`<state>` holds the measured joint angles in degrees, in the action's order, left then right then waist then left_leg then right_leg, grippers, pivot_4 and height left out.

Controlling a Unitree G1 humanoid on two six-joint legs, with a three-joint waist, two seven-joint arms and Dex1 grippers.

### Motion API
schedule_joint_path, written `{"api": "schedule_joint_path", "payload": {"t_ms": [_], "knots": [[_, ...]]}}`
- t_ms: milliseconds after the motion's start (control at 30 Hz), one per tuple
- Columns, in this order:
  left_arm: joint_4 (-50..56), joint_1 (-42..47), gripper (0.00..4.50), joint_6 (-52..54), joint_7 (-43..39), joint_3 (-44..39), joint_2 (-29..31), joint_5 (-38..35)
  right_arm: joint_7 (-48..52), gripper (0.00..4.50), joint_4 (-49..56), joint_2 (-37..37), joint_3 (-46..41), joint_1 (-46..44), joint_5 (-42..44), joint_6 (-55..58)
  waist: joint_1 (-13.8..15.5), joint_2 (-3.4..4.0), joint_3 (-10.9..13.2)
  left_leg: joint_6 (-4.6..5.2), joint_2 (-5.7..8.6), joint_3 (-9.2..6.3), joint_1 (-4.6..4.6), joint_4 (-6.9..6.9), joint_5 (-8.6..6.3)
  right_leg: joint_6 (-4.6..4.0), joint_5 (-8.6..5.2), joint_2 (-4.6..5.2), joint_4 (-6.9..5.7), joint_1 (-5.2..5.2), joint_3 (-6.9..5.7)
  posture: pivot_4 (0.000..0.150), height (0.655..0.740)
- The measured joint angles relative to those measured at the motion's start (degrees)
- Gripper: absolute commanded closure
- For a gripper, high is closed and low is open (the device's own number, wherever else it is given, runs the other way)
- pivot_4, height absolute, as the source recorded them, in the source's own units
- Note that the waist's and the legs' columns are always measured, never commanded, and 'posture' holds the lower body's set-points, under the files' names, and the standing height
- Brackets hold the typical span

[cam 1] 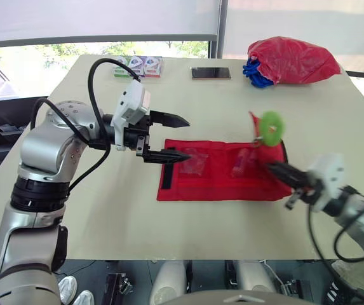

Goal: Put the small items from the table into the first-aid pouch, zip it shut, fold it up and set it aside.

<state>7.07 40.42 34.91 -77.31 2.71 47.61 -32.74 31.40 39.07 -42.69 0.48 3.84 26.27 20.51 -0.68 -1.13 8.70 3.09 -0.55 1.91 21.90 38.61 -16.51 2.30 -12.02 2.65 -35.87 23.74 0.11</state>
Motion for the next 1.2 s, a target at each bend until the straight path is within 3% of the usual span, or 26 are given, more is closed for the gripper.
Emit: {"api": "schedule_joint_path", "payload": {"t_ms": [67,167,267,333,467,633,867,1067,1200], "knots": [[0.2,-0.3,0.0,0.1,0.3,-0.2,0.2,0.0,4.0,4.43,-1.5,-2.2,9.3,-3.1,-7.8,0.0,0.5,-0.11,0.0,0.0,0.06,-0.1,0.1,0.02,0.0,0.0,-0.02,0.02,0.03,0.01,-0.03,0.15,0.74],[1.1,-0.9,0.0,0.7,1.3,-0.8,0.5,-0.1,6.8,4.43,-3.5,-4.6,14.1,-4.4,-13.6,0.1,0.6,-0.17,0.1,0.01,0.09,-0.09,0.11,0.05,-0.01,-0.01,-0.01,0.06,0.05,0.0,0.0,0.15,0.74],[2.0,-2.3,0.0,1.4,2.0,-1.9,0.7,-0.6,7.8,4.43,-4.5,-4.6,14.5,-4.4,-15.8,-0.3,0.6,-0.19,0.1,0.0,0.09,-0.09,0.1,0.05,0.0,0.02,-0.02,0.06,0.04,-0.01,0.0,0.15,0.74],[3.0,-3.3,0.0,2.2,2.7,-2.3,1.2,-1.1,8.5,4.03,-4.4,-4.1,12.3,-4.1,-14.6,-0.3,0.6,-0.23,0.1,0.0,0.07,-0.1,0.09,0.05,0.0,0.07,-0.04,0.06,0.01,-0.02,-0.02,0.15,0.74],[3.5,-5.4,0.0,3.2,4.2,-3.3,1.7,-1.2,10.5,2.52,-3.0,-2.9,5.5,-3.1,-7.6,1.2,0.6,-0.23,0.1,0.0,0.06,-0.14,0.0,0.07,0.0,0.11,-0.06,0.06,-0.02,-0.13,-0.07,0.15,0.74],[1.0,-9.8,0.0,7.6,7.9,-4.9,1.7,-1.4,12.1,0.14,-0.1,-1.1,-3.7,-2.5,5.8,5.6,0.6,-0.25,0.1,0.0,0.02,-0.19,-0.01,0.09,0.0,0.07,-0.02,0.06,-0.03,-0.15,-0.11,0.15,0.74],[-5.0,-17.8,0.0,12.0,11.2,-6.9,1.2,-1.8,12.2,0.14,2.8,-3.6,-12.5,-4.9,20.7,12.3,0.5,-0.27,0.1,0.0,0.0,-0.25,0.03,0.09,0.0,-0.08,0.06,0.15,-0.02,-0.14,-0.23,0.15,0.74],[-13.9,-19.1,0.0,12.9,17.4,-10.1,-3.2,-1.3,13.9,0.14,1.8,-8.3,-14.8,-10.2,24.7,14.8,1.0,-0.33,0.1,0.0,0.01,-0.28,0.03,0.1,0.0,-0.09,0.07,0.34,-0.02,-0.15,-0.3,0.15,0.74],[-20.1,-16.2,0.0,21.2,21.8,-13.3,-5.9,-3.7,14.6,0.14,0.2,-8.8,-14.7,-12.1,24.7,15.4,1.5,-0.37,0.1,0.0,0.07,-0.44,0.13,0.12,-0.01,0.13,0.21,0.31,-0.02,-0.14,-0.45,0.15,0.74]]}}
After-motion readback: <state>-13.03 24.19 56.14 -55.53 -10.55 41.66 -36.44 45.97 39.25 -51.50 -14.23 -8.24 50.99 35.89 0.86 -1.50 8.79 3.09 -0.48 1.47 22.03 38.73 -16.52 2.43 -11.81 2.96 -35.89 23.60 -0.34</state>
